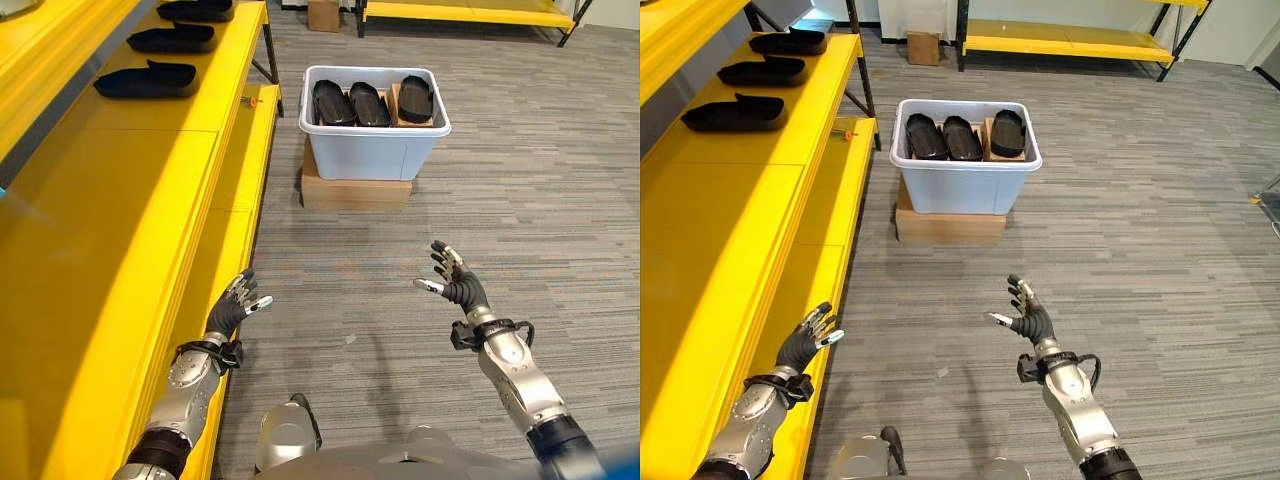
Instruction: Move parts from the plastic box to the shelf.
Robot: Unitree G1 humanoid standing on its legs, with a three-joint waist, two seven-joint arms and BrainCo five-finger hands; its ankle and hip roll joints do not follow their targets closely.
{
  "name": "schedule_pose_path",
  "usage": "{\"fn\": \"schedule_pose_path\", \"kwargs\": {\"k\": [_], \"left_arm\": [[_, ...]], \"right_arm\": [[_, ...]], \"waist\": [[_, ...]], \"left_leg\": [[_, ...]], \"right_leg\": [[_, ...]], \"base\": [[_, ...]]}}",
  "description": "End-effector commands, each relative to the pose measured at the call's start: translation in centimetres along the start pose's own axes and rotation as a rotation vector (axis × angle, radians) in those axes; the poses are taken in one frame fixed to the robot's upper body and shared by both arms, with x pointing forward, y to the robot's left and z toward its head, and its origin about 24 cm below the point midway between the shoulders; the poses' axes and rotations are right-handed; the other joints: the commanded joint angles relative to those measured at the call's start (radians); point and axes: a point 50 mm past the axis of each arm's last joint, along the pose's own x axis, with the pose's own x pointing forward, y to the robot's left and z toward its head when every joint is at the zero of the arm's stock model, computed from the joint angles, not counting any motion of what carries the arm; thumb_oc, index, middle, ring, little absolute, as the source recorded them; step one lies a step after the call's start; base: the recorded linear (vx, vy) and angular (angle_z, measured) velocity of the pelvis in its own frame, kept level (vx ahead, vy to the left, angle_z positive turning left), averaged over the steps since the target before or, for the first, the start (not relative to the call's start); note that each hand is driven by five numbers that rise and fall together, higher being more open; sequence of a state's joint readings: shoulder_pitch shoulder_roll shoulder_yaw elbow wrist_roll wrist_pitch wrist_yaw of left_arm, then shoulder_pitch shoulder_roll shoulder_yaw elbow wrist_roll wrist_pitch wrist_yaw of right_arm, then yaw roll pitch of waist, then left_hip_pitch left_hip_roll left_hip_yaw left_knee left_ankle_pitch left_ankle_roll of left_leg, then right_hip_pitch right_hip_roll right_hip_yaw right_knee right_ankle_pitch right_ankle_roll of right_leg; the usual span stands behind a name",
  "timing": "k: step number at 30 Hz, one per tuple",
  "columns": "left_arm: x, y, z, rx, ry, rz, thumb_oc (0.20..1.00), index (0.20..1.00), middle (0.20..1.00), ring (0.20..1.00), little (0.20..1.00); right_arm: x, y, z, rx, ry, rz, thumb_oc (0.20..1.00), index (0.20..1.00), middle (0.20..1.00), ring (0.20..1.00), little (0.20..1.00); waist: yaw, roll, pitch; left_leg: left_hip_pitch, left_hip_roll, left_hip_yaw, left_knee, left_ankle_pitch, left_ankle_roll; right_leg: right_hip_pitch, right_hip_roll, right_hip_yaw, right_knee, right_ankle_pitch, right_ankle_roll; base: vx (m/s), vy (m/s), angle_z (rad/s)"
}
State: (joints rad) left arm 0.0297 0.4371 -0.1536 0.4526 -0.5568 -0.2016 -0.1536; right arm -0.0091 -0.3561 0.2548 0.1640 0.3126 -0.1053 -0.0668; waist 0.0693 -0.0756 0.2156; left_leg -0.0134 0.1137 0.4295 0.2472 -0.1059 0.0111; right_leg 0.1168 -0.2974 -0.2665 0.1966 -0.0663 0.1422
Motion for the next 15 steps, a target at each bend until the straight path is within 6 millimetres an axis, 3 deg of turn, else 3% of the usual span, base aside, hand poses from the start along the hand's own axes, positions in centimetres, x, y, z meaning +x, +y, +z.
{"fn": "schedule_pose_path", "kwargs": {"k": [1, 3, 6, 7, 8, 9, 10, 13, 15], "left_arm": [[0.1, -2.2, 0.2, -0.012, -0.050, -0.080, 1.000, 1.000, 1.000, 1.000, 1.000], [0.0, -2.4, -0.2, -0.029, -0.042, -0.073, 1.000, 1.000, 1.000, 1.000, 1.000], [0.1, -2.6, -0.2, -0.063, -0.038, -0.057, 1.000, 1.000, 1.000, 1.000, 1.000], [0.7, -3.1, 0.1, -0.057, -0.039, -0.050, 1.000, 1.000, 1.000, 1.000, 1.000], [0.7, -3.3, 0.2, -0.053, -0.039, -0.049, 1.000, 1.000, 1.000, 1.000, 1.000], [0.9, -3.6, 0.2, -0.042, -0.036, -0.055, 1.000, 1.000, 1.000, 1.000, 1.000], [1.0, -3.9, 0.2, -0.038, -0.032, -0.062, 1.000, 1.000, 1.000, 1.000, 1.000], [0.8, -4.2, 0.0, -0.043, -0.026, -0.072, 1.000, 1.000, 1.000, 1.000, 1.000], [0.4, -4.0, -0.2, -0.037, -0.024, -0.073, 1.000, 1.000, 1.000, 1.000, 1.000]], "right_arm": [[0.3, -0.6, 1.6, -0.016, -0.070, -0.014, 1.000, 1.000, 1.000, 1.000, 1.000], [0.4, -0.3, 1.3, -0.018, -0.057, -0.006, 1.000, 1.000, 1.000, 1.000, 1.000], [0.5, 0.1, 1.3, -0.023, -0.069, 0.014, 1.000, 1.000, 1.000, 1.000, 1.000], [0.6, 0.1, 1.7, -0.025, -0.093, 0.027, 1.000, 1.000, 1.000, 1.000, 1.000], [0.6, 0.1, 1.7, -0.025, -0.097, 0.027, 1.000, 1.000, 1.000, 1.000, 1.000], [0.6, 0.0, 1.8, -0.020, -0.101, 0.023, 1.000, 1.000, 1.000, 1.000, 1.000], [0.6, -0.1, 1.8, -0.016, -0.104, 0.016, 1.000, 1.000, 1.000, 1.000, 1.000], [0.6, -0.1, 1.6, -0.007, -0.109, -0.008, 1.000, 1.000, 1.000, 1.000, 1.000], [0.4, -0.1, 1.4, -0.002, -0.105, -0.022, 1.000, 1.000, 1.000, 1.000, 1.000]], "waist": [[0.010, 0.019, -0.062], [0.006, 0.025, -0.061], [-0.006, 0.031, -0.045], [-0.023, 0.035, -0.025], [-0.025, 0.037, -0.021], [-0.035, 0.032, -0.016], [-0.044, 0.020, -0.007], [-0.055, 0.000, 0.012], [-0.055, -0.002, 0.019]], "left_leg": [[-0.046, -0.089, -0.027, -0.134, 0.034, 0.070], [-0.023, -0.105, -0.032, -0.140, 0.013, 0.090], [0.005, -0.101, -0.035, -0.133, -0.002, 0.084], [0.056, -0.077, -0.037, -0.143, -0.003, 0.044], [0.058, -0.069, -0.026, -0.149, 0.012, 0.043], [0.085, -0.070, -0.045, -0.155, -0.011, 0.025], [0.095, -0.072, -0.047, -0.158, -0.016, 0.024], [0.129, -0.078, -0.079, -0.152, -0.059, 0.020], [0.144, -0.072, -0.089, -0.148, -0.074, 0.017]], "right_leg": [[-0.005, 0.057, -0.055, 0.355, -0.058, 0.036], [-0.057, 0.046, -0.047, 0.424, -0.047, 0.039], [-0.117, 0.065, -0.046, 0.353, -0.059, 0.029], [-0.173, 0.060, -0.071, 0.157, 0.003, 0.018], [-0.181, 0.062, -0.083, 0.113, 0.039, 0.009], [-0.201, 0.045, -0.067, 0.045, 0.079, 0.032], [-0.228, 0.023, -0.056, -0.038, 0.163, 0.043], [-0.274, -0.038, 0.000, -0.132, 0.290, 0.085], [-0.285, -0.064, 0.006, -0.167, 0.316, 0.095]], "base": [[0.07, 0.243, 0.04], [0.07, 0.143, -0.08], [0.08, -0.059, -0.20], [0.03, -0.196, -0.21], [0.10, -0.233, -0.28], [0.06, -0.196, -0.21], [0.14, -0.199, -0.15], [0.16, -0.214, 0.18], [0.23, -0.219, 0.44]]}}
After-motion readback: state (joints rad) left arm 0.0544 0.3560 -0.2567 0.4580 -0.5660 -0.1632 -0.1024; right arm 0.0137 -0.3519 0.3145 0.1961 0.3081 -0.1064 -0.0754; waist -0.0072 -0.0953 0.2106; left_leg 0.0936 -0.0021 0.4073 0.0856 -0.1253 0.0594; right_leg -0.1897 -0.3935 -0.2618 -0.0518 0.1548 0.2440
